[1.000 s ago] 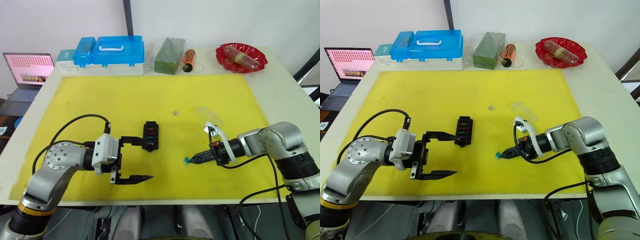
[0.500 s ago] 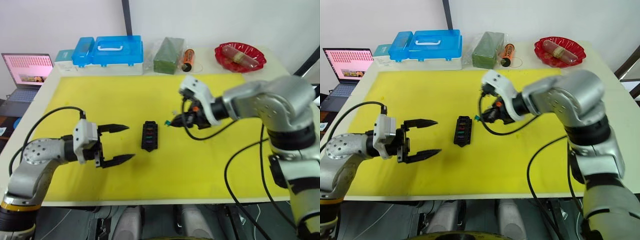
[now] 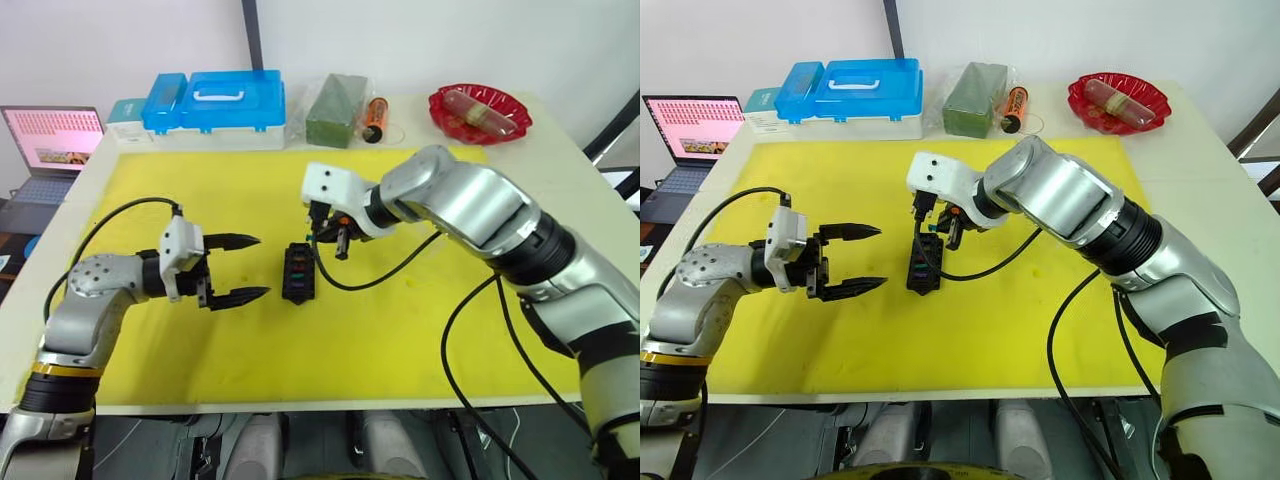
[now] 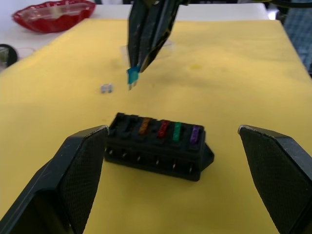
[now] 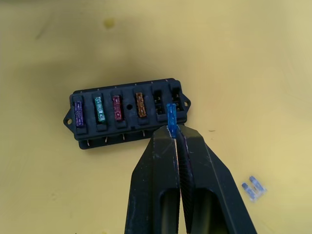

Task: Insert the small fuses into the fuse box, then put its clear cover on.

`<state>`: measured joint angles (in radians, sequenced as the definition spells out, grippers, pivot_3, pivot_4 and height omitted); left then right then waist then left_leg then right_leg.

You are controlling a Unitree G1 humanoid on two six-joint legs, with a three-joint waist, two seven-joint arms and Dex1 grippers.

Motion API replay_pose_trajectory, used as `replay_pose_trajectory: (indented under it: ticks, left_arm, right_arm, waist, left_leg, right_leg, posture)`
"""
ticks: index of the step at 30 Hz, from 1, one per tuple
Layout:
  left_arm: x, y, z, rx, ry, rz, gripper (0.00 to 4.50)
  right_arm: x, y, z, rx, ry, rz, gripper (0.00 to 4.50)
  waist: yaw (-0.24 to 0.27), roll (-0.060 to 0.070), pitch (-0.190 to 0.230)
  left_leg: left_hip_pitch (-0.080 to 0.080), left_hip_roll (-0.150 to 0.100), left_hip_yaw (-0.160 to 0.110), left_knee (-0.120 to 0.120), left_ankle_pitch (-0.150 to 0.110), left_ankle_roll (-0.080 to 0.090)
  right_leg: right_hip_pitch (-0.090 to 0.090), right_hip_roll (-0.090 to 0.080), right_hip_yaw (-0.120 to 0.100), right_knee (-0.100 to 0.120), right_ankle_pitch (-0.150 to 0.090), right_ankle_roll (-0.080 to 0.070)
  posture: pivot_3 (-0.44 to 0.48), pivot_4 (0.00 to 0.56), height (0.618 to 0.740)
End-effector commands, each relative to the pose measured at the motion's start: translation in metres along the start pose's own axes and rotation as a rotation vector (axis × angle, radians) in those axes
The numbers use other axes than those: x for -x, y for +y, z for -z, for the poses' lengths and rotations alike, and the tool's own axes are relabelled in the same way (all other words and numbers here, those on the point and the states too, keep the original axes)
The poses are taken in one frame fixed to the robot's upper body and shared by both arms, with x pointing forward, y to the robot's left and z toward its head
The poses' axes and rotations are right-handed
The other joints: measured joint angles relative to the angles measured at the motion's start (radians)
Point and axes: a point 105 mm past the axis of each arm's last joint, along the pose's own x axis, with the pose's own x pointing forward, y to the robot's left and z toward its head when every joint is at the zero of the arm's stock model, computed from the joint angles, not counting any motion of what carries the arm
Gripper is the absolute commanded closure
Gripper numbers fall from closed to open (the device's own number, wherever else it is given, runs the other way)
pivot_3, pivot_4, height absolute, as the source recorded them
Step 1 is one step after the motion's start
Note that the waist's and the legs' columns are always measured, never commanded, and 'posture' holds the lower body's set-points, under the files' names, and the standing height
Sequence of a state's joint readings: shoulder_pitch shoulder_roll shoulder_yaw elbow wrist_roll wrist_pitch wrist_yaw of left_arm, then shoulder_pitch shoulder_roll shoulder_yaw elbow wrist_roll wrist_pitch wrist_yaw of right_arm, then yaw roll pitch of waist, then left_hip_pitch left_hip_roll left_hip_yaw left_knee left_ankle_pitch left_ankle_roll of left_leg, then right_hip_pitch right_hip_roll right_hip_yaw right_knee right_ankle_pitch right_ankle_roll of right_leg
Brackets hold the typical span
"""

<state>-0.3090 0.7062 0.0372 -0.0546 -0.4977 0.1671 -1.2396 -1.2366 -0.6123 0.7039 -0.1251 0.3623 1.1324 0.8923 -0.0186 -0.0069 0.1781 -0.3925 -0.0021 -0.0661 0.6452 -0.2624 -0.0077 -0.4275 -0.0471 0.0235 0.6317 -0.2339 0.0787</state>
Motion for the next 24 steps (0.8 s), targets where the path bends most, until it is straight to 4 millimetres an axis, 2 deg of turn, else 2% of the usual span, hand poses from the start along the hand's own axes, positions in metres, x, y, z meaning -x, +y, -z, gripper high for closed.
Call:
replay_pose_trajectory:
  ticks: [1,11,24]
  left_arm:
    - [-0.002,0.003,-0.006,-0.042,-0.010,0.004,0.00]
    - [-0.005,0.015,-0.003,0.004,-0.060,-0.049,0.00]
    - [-0.007,0.015,-0.001,-0.014,-0.051,-0.040,0.00]
  right_arm:
    - [0.002,0.000,-0.010,0.065,-0.026,0.007,4.47]
    - [-0.015,-0.002,-0.011,0.101,-0.012,-0.018,4.47]
    - [-0.024,0.000,-0.009,0.107,-0.001,-0.042,4.47]
  waist:
    - [0.000,0.000,0.000]
    - [0.001,0.000,0.000]
    - [0.000,0.000,0.000]
  left_leg:
    - [0.000,0.000,0.000,0.000,0.000,0.000]
    - [0.000,0.000,0.000,0.000,0.000,0.000]
    - [0.000,0.000,0.000,0.000,0.000,0.000]
  right_leg:
    - [0.000,0.000,0.000,0.000,0.000,0.000]
    - [0.000,0.000,0.000,0.000,0.000,0.000]
    - [0.000,0.000,0.000,0.000,0.000,0.000]
  posture:
    - [0.000,0.150,0.740]
    - [0.000,0.150,0.740]
    - [0.000,0.150,0.740]
